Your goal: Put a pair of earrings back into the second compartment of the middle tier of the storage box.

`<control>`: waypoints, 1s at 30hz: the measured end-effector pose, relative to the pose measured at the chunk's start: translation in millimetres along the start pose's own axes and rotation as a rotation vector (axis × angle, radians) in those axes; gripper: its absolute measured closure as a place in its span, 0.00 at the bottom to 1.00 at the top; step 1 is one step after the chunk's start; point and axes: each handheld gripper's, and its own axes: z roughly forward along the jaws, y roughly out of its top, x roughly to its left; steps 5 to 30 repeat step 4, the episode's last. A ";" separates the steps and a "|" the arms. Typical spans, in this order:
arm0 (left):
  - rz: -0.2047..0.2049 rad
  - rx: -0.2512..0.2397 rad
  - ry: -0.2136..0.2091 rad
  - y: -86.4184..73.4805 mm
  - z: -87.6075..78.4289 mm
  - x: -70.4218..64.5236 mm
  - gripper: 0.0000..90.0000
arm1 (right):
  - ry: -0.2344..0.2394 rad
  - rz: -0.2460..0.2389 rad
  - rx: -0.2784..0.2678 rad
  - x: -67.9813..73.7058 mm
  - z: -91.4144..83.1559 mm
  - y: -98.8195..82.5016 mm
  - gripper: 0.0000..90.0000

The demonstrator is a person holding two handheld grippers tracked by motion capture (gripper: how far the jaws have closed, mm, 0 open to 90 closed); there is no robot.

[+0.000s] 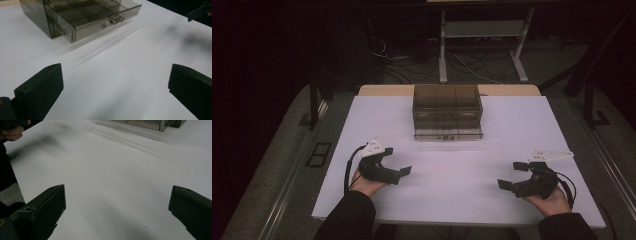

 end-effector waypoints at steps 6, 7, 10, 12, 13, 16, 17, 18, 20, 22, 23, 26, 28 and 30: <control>0.003 0.004 -0.007 -5.3 -2.0 -2.5 0.00 | 0.001 0.004 -0.003 -0.4 0.2 0.1 0.01; 0.003 0.004 -0.007 -5.3 -2.0 -2.5 0.00 | 0.001 0.004 -0.003 -0.4 0.2 0.1 0.01; 0.003 0.004 -0.007 -5.3 -2.0 -2.5 0.00 | 0.001 0.004 -0.003 -0.4 0.2 0.1 0.01; 0.003 0.004 -0.007 -5.3 -2.0 -2.5 0.00 | 0.001 0.004 -0.003 -0.4 0.2 0.1 0.01; 0.003 0.004 -0.007 -5.3 -2.0 -2.5 0.00 | 0.001 0.004 -0.003 -0.4 0.2 0.1 0.01; 0.003 0.004 -0.007 -5.3 -2.0 -2.5 0.00 | 0.001 0.004 -0.003 -0.4 0.2 0.1 0.01; 0.003 0.004 -0.007 -5.3 -2.0 -2.5 0.00 | 0.001 0.004 -0.003 -0.4 0.2 0.1 0.01; 0.003 0.004 -0.007 -5.3 -2.0 -2.5 0.00 | 0.001 0.004 -0.003 -0.4 0.2 0.1 0.01; 0.003 0.004 -0.007 -5.3 -2.0 -2.5 0.00 | 0.001 0.004 -0.003 -0.4 0.2 0.1 0.01; 0.003 0.004 -0.007 -5.3 -2.0 -2.5 0.00 | 0.001 0.004 -0.003 -0.4 0.2 0.1 0.01; 0.003 0.004 -0.007 -5.3 -2.0 -2.5 0.00 | 0.001 0.004 -0.003 -0.4 0.2 0.1 0.01; 0.003 0.004 -0.007 -5.3 -2.0 -2.5 0.00 | 0.001 0.004 -0.003 -0.4 0.2 0.1 0.01; 0.003 0.004 -0.007 -5.3 -2.0 -2.5 0.00 | 0.001 0.004 -0.003 -0.4 0.2 0.1 0.01; 0.003 0.004 -0.007 -5.3 -2.0 -2.5 0.00 | 0.001 0.004 -0.003 -0.4 0.2 0.1 0.01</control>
